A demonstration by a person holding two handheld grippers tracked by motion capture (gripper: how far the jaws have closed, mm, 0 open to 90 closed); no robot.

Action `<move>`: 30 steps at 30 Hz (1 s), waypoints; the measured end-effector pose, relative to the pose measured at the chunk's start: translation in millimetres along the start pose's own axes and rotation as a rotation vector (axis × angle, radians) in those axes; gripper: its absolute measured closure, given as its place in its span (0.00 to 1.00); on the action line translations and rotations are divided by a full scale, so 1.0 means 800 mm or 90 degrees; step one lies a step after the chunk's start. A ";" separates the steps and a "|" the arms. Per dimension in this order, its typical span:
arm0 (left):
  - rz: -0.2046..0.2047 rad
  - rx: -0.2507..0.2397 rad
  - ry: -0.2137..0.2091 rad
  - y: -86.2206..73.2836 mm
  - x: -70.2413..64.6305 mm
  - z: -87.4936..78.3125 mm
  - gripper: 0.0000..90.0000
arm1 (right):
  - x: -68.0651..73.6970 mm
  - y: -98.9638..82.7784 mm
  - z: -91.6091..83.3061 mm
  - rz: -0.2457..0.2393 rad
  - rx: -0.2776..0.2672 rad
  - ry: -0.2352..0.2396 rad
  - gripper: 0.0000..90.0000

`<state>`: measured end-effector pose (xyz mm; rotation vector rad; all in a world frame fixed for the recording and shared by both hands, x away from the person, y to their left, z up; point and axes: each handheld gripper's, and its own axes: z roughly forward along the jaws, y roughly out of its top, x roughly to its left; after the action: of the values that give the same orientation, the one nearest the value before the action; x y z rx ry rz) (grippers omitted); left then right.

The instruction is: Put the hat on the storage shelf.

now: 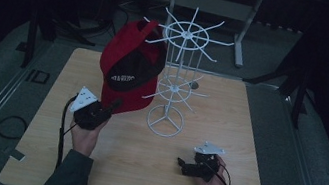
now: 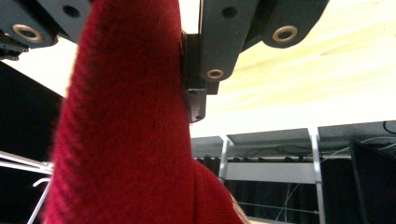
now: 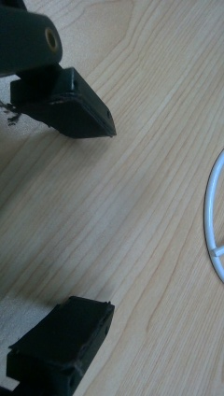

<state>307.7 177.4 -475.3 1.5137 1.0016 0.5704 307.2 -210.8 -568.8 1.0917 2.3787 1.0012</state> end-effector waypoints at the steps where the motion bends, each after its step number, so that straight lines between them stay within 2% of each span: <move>1: 0.004 0.002 0.001 -0.001 0.000 0.001 0.92 | 0.000 0.000 0.000 -0.001 -0.001 -0.001 0.14; 7: 0.016 0.018 0.010 -0.008 -0.001 0.005 0.87 | 0.000 0.000 0.000 0.000 0.000 0.000 0.14; 13: 0.004 0.014 0.006 -0.008 0.000 0.003 0.73 | 0.000 0.000 0.000 0.001 0.001 0.000 0.14; 19: 0.006 0.014 0.020 -0.006 0.000 0.001 0.61 | 0.000 0.000 0.000 0.001 0.001 0.001 0.14; 23: -0.009 0.020 0.027 -0.005 0.005 -0.001 0.54 | 0.000 0.000 0.000 0.001 0.001 0.001 0.14; 27: -0.012 0.029 0.032 -0.002 0.009 -0.004 0.51 | 0.000 0.000 0.000 0.002 0.001 0.001 0.14; 30: -0.024 0.055 0.019 0.001 0.013 -0.005 0.50 | 0.000 0.000 0.000 0.002 0.001 0.001 0.14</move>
<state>310.3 188.3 -475.7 1.5621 1.0883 0.5301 306.8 -210.7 -568.8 1.0958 2.3797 1.0014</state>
